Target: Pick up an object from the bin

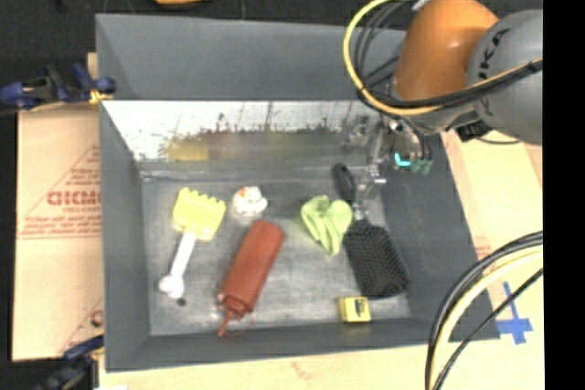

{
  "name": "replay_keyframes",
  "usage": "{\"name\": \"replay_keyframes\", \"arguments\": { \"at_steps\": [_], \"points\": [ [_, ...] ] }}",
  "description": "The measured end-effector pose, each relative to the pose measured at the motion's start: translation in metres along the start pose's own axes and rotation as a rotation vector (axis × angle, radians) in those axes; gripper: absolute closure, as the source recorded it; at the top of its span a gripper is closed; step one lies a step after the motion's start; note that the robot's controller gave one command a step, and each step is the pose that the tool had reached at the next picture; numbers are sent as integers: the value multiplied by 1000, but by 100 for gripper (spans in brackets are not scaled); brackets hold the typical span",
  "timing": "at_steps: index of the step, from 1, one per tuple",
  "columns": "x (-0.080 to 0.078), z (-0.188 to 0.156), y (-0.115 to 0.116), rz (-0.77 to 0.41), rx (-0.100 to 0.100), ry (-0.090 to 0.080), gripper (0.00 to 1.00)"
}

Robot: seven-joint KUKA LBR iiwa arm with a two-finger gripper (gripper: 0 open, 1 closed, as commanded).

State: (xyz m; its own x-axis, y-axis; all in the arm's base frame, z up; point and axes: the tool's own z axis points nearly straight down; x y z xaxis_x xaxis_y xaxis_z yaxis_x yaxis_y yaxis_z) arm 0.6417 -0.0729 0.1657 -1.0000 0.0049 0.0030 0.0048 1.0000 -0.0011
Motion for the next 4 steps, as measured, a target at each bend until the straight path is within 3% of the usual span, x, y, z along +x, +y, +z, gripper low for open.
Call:
{"name": "replay_keyframes", "arguments": {
  "at_steps": [1,2,3,4],
  "points": [
    [-2,-5,0,-1,1,-8,0],
    [-2,89,1,-623,5,-15,100],
    [-2,89,1,-623,5,-15,100],
    [34,9,18,-991,1,-9,100]
  ]
}}
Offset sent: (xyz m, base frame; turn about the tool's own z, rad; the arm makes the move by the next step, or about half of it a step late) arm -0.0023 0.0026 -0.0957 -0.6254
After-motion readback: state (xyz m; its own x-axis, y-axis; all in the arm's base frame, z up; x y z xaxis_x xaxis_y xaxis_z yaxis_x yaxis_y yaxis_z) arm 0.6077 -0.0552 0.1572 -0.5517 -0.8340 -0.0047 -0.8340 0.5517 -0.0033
